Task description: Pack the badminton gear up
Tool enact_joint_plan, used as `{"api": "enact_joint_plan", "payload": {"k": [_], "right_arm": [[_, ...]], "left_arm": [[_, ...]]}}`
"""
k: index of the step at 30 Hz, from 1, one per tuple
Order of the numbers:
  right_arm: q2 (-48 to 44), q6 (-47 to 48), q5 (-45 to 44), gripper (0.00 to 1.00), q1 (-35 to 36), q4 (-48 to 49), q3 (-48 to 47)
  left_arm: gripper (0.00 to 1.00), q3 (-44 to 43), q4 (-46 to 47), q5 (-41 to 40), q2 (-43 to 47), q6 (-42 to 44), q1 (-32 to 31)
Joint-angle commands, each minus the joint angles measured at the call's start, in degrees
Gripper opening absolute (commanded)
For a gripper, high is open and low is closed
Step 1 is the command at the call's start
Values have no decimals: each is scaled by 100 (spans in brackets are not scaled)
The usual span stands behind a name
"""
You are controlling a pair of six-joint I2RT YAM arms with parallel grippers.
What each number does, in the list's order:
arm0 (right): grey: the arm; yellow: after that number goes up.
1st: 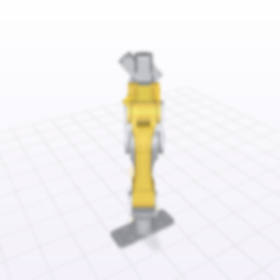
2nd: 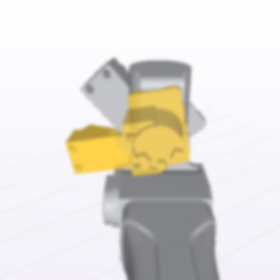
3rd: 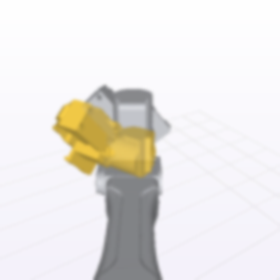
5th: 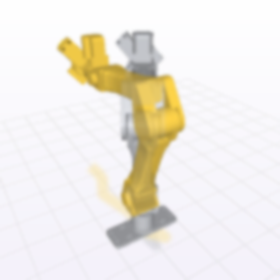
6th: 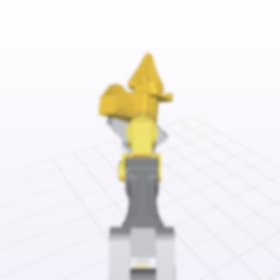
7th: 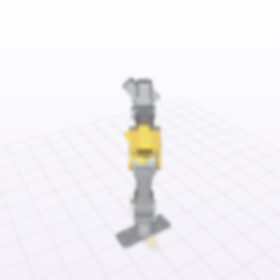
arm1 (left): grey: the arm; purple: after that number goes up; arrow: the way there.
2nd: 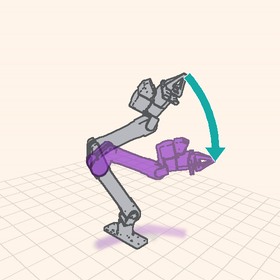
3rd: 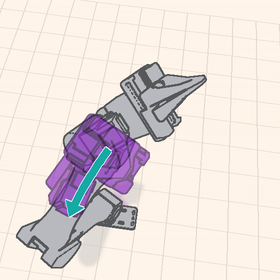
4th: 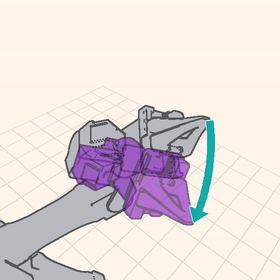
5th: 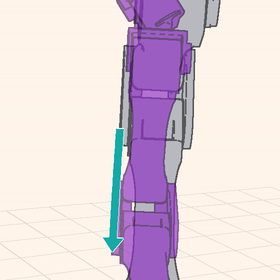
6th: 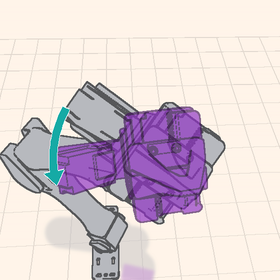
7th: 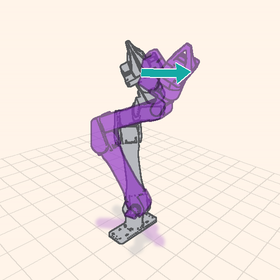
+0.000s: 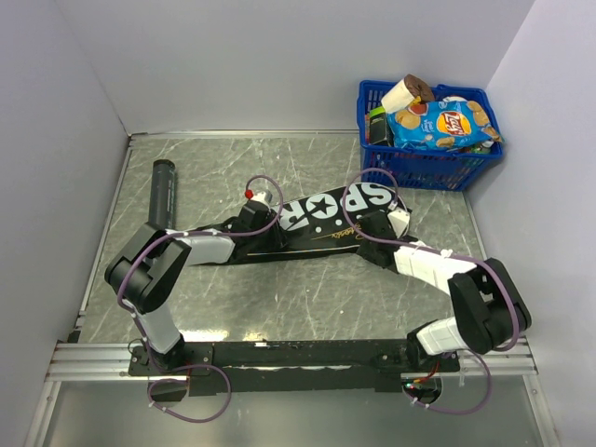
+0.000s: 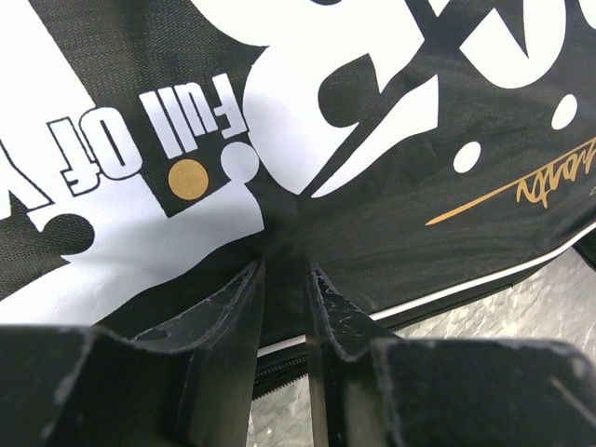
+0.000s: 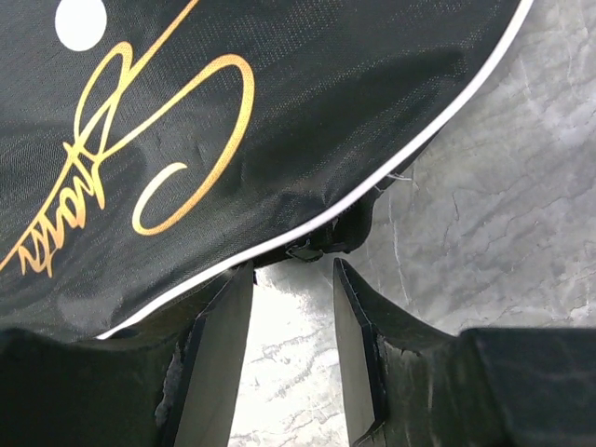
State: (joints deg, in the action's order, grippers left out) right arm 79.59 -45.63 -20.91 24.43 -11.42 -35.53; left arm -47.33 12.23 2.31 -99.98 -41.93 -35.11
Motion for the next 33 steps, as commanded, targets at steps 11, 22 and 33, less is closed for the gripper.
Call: {"api": "enact_joint_plan", "payload": {"k": [11, 22, 33], "right_arm": [[417, 19, -546, 41, -34, 52, -473], [461, 212, -432, 29, -254, 193, -437], [583, 511, 69, 1, -210, 500, -525]], "left_arm": [[29, 260, -528, -2, -153, 238, -13], [27, 172, -590, -2, -223, 221, -13], [26, 198, -608, -28, -171, 229, -13]]}}
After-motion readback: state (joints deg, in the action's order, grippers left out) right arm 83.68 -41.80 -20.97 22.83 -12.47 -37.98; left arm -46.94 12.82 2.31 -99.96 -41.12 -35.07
